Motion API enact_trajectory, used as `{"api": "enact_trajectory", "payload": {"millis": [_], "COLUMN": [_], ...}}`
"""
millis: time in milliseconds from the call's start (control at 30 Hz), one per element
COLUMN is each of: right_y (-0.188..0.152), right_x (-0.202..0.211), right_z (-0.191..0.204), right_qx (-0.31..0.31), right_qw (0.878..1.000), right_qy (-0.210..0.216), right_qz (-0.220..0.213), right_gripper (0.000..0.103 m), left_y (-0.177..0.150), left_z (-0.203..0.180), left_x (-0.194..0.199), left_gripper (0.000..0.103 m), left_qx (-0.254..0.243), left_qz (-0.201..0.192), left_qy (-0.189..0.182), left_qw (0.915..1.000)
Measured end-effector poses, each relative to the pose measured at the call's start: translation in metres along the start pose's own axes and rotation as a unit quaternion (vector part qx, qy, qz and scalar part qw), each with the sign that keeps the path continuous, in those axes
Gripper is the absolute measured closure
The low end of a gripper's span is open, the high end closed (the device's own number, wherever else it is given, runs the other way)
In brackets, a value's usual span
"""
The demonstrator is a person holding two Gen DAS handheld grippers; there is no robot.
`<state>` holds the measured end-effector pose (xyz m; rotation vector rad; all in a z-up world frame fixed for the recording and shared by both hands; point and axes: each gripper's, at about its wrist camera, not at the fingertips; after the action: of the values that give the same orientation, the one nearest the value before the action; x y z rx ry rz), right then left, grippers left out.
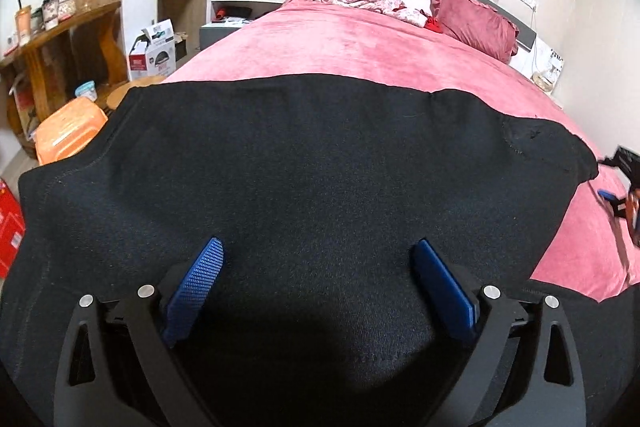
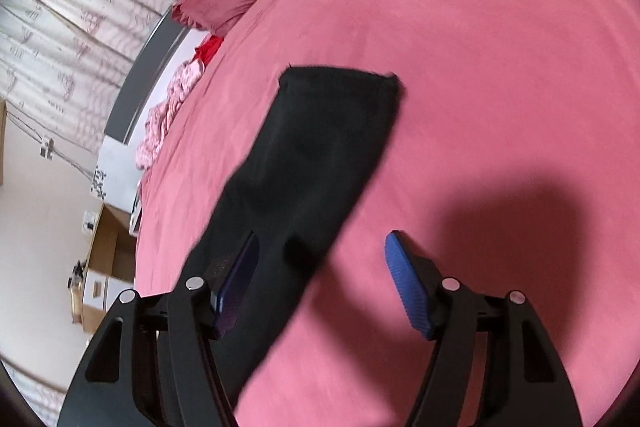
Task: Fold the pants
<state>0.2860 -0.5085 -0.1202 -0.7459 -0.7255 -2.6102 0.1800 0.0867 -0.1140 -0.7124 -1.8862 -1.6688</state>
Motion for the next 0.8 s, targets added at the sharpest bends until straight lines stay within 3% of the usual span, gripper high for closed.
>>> {"api": "enact_trajectory", "payload": {"millis": [100, 133, 167, 200, 233, 500, 667, 800], "right_y": [0.008, 0.006, 0.008, 0.008, 0.008, 0.004, -0.013, -0.038], "right_x": [-0.009, -0.010, -0.013, -0.014, -0.013, 0.064, 0.112, 0.148], "right_z": [0.006, 0.009, 0.011, 0.012, 0.013, 0.008, -0.021, -0.057], "right_qx": [0.009, 0.011, 0.015, 0.019, 0.022, 0.054, 0.047, 0.004], "right_qw": [1.000, 1.000, 1.000, 0.999, 0.999, 0.997, 0.997, 0.997], "right_qy": [-0.009, -0.015, -0.022, -0.025, -0.023, -0.043, -0.061, -0.069], "right_qz": [-0.014, -0.015, -0.012, -0.007, -0.003, -0.031, -0.027, -0.038], "right_gripper": [0.045, 0.056, 0.074, 0.085, 0.088, 0.093, 0.093, 0.094], "left_y": [0.000, 0.001, 0.001, 0.000, 0.000, 0.002, 0.005, 0.007], "left_z": [-0.001, -0.001, -0.001, -0.002, -0.002, -0.001, -0.002, -0.002], "left_x": [-0.001, -0.001, -0.002, -0.002, -0.002, -0.002, -0.003, -0.002], "left_gripper": [0.007, 0.007, 0.007, 0.007, 0.007, 0.007, 0.005, 0.004], "left_qx": [0.000, 0.001, 0.001, 0.001, 0.002, 0.006, 0.005, 0.003], "left_qz": [-0.002, -0.003, -0.003, -0.003, -0.003, 0.001, 0.008, 0.014], "left_qy": [-0.001, -0.003, -0.004, -0.005, -0.006, -0.012, -0.014, -0.023], "left_qw": [1.0000, 1.0000, 1.0000, 1.0000, 1.0000, 0.9999, 0.9999, 0.9996]}}
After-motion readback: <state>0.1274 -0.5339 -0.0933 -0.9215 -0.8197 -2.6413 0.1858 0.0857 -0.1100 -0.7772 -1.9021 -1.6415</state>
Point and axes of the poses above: each gripper's, at about its wrist camera, not at the fingertips, and x roughly against the way its jaws point, z to its left, y to its top, and after that the axes turned 5 degrees about y, right-handed
